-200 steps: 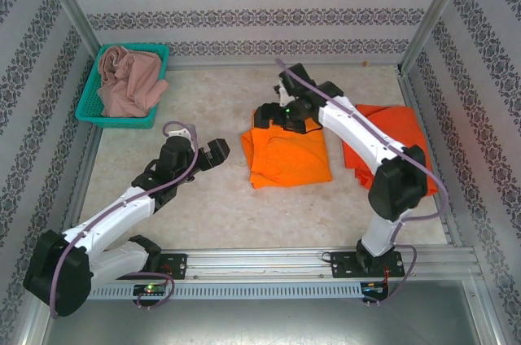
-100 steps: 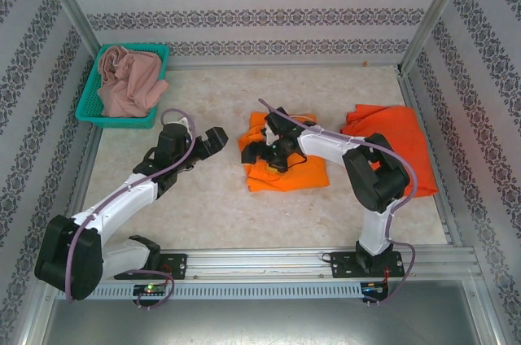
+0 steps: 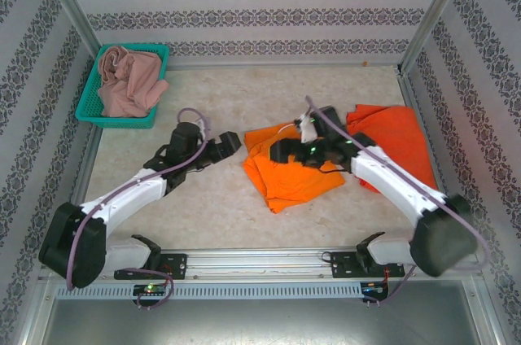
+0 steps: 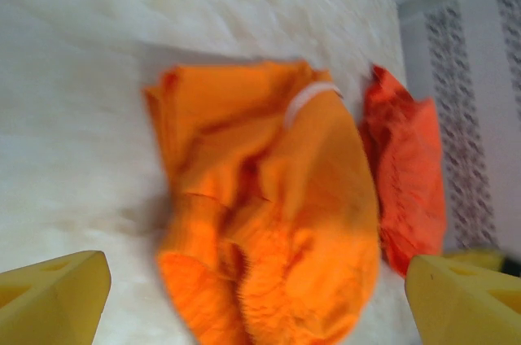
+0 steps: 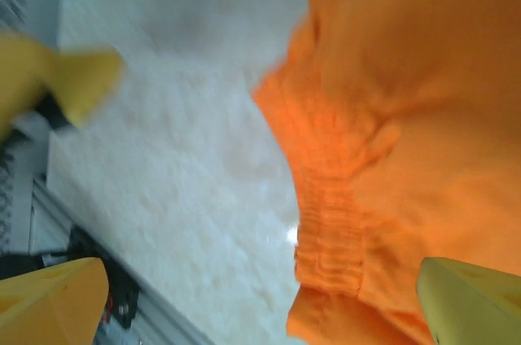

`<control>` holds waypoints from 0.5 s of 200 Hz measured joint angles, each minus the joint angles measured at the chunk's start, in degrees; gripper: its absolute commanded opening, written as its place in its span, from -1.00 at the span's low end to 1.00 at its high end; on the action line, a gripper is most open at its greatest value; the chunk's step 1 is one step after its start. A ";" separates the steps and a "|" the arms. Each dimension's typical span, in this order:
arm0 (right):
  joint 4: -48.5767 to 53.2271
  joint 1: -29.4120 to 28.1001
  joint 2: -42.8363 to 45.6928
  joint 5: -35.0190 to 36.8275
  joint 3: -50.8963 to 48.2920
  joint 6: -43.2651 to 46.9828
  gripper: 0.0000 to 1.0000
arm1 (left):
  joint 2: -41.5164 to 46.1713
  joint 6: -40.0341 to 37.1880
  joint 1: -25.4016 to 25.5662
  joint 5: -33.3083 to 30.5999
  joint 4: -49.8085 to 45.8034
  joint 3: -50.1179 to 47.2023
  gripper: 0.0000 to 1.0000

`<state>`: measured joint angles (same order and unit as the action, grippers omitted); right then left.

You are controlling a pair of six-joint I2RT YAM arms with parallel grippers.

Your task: Fold and stack the shorts

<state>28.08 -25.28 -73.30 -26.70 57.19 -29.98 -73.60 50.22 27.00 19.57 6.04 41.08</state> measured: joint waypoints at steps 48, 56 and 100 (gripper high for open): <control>4.96 15.21 0.07 6.62 4.59 7.52 0.95 | -10.93 5.29 10.38 1.44 9.57 6.69 0.84; 6.08 16.44 -0.70 7.17 4.57 8.48 0.95 | -12.87 6.19 11.52 1.51 11.34 7.21 0.83; 7.69 19.12 -3.74 7.58 4.76 13.35 0.84 | -23.54 8.59 14.62 1.66 16.92 7.80 0.78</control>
<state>35.77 -6.15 -77.03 -19.11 61.95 -16.62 -97.14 58.81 41.63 21.23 22.96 48.88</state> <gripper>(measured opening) 0.933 0.892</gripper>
